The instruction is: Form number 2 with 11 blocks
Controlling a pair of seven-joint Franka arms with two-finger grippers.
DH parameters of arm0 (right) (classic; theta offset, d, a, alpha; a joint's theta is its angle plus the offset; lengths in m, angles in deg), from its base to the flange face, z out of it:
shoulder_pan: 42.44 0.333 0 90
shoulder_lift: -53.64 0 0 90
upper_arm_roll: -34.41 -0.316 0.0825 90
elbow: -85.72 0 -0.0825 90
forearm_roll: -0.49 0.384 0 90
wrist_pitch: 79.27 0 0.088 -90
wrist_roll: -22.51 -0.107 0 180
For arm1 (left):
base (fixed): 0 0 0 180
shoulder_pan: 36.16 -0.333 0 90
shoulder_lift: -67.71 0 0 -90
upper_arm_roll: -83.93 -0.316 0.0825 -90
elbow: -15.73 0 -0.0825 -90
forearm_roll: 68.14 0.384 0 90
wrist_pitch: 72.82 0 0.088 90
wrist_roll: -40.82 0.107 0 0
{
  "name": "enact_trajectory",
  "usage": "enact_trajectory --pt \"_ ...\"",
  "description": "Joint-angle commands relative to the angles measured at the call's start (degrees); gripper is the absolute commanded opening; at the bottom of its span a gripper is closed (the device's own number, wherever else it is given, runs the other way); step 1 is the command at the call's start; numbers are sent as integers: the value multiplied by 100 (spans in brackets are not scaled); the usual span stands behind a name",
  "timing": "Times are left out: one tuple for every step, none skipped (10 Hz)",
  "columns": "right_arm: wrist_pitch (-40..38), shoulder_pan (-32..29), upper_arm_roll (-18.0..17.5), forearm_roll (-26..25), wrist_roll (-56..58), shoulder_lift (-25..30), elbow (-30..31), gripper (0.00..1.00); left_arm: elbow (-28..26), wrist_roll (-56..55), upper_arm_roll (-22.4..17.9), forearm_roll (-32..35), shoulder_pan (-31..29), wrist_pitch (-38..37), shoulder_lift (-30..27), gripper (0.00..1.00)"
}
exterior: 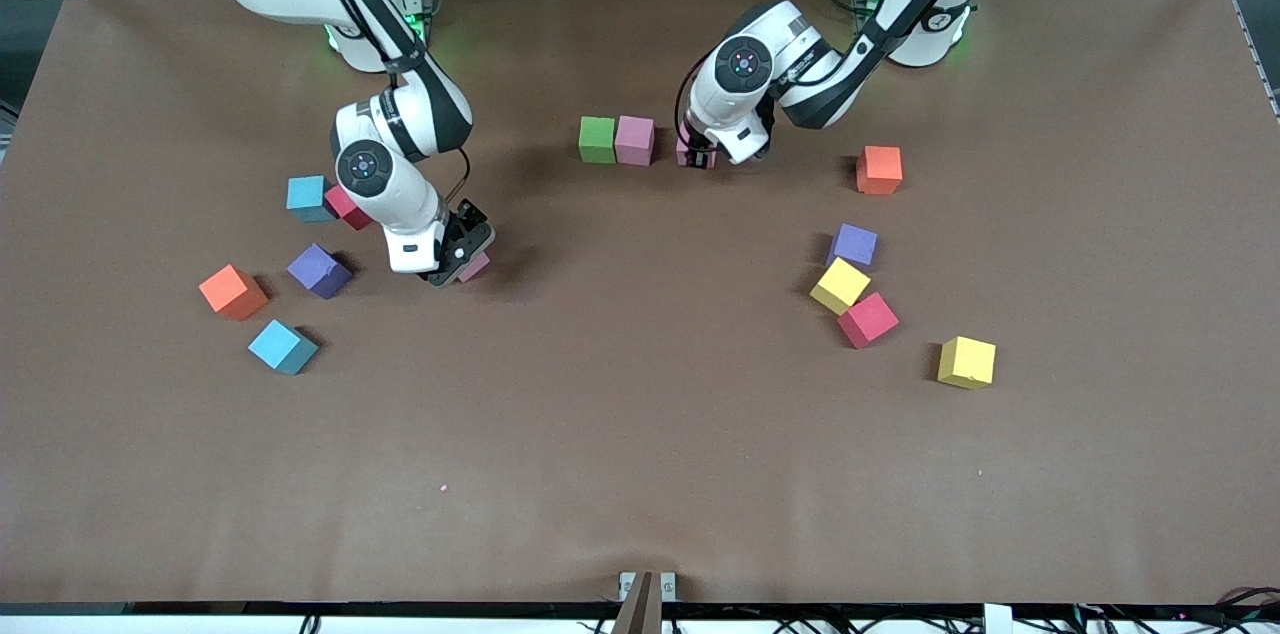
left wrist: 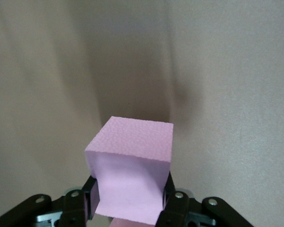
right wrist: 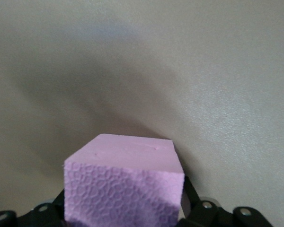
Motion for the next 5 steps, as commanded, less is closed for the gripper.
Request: enact_trajectory --pt "21 -137 -67 18 114 -39 -49 79 -62 -211 23 -149 36 224 -36 0" --pt "13 -129 -67 18 105 -30 -49 79 -62 -386 23 -149 62 329 -36 0" --pt "4 -128 -67 18 105 -30 -66 79 -71 -510 23 -149 71 391 8 0" --pt "12 -111 -67 18 105 -39 -75 73 -132 -537 23 -149 106 418 17 0" --pt "4 -93 -76 18 97 -30 -93 66 -150 -590 23 -149 98 549 8 0"
